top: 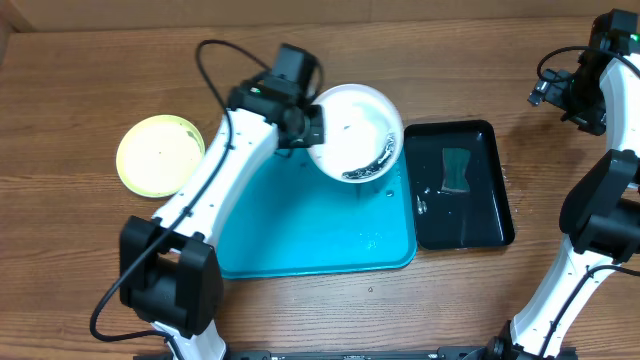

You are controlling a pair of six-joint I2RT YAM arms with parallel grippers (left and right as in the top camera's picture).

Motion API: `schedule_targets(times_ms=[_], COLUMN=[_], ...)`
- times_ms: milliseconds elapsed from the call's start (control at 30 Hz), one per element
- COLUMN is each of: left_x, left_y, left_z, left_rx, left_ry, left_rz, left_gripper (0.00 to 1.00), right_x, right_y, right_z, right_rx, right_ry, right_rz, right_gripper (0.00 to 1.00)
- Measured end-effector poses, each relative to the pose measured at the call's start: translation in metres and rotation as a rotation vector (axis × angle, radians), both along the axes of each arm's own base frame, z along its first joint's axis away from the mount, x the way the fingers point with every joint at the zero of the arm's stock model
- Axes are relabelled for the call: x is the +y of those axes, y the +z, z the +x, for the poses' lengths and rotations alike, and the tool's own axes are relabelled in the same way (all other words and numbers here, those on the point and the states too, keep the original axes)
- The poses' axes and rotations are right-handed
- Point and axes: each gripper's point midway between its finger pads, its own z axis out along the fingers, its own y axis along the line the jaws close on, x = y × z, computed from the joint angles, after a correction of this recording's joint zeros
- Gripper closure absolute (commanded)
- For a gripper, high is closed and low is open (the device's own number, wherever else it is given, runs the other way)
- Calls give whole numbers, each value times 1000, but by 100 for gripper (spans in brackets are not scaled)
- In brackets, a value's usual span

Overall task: Clean dirty plates on tray and stack at the side
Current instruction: 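Lift the white plate with the left gripper and carry it right over the basin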

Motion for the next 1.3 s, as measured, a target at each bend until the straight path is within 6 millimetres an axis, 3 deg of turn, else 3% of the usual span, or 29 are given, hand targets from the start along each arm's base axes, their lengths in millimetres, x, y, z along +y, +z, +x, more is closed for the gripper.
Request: schedule_targets(times_ms=[367, 500, 700, 900, 1300], left_x=[-105, -129, -154, -167, -203], left_y=[20, 26, 36, 58, 154], left_z=[-20, -31, -46, -55, -84], left_rx=[-181, -243, -368, -558, -1013], left_ry=[-204, -243, -301, -332, -302], left_rz=[-19, 13, 123, 308, 628], left_gripper=[96, 96, 96, 96, 96], right_x=[0, 0, 0, 0, 0], right_y=[0, 0, 0, 0, 0], right_z=[0, 0, 0, 0, 0], right_rx=[0, 0, 0, 0, 0], right_ry=[1, 0, 0, 0, 0], right_rz=[0, 0, 0, 0, 0], right_gripper=[0, 0, 0, 0, 0])
